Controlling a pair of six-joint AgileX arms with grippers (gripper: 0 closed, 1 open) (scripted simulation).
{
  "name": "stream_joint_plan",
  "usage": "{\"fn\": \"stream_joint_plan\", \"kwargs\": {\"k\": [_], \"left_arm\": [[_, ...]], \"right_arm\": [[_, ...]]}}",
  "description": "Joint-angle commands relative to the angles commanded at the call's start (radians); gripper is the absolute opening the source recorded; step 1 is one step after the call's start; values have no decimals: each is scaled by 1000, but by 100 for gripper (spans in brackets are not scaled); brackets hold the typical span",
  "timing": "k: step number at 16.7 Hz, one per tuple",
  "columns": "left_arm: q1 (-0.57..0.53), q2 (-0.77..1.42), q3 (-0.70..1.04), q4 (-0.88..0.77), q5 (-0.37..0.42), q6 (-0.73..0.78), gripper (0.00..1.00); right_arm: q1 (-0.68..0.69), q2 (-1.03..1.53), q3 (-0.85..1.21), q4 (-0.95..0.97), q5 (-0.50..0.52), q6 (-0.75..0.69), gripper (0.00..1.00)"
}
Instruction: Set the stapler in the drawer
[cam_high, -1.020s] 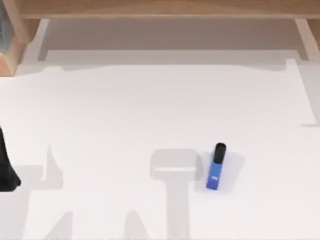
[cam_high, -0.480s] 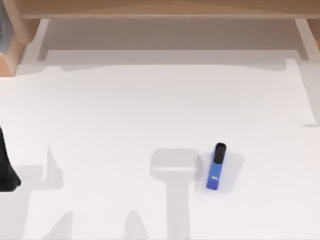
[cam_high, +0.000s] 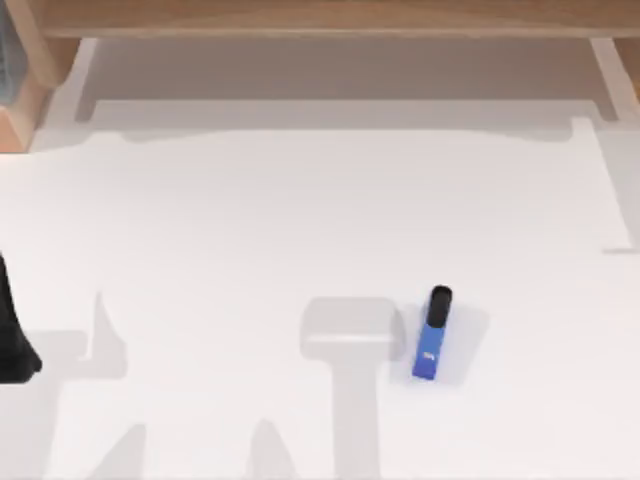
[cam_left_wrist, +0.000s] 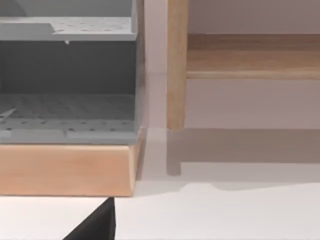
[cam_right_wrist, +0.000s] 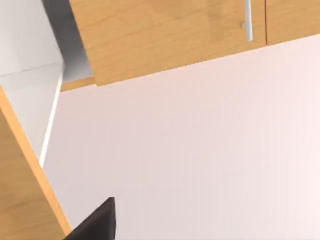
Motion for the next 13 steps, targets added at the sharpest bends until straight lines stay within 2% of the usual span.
{"fn": "stream_joint_plan", "kwargs": {"k": [3, 6, 13], "left_arm": [[0, 0, 0, 0, 0, 0, 100], [0, 0, 0, 0, 0, 0, 100], [0, 0, 0, 0, 0, 0, 100]], "right_arm": [[61, -80, 106, -228, 69, 227, 100], [193, -116, 223, -514, 146, 496, 100], [672, -70, 503, -1283, 348, 1196, 100]]}}
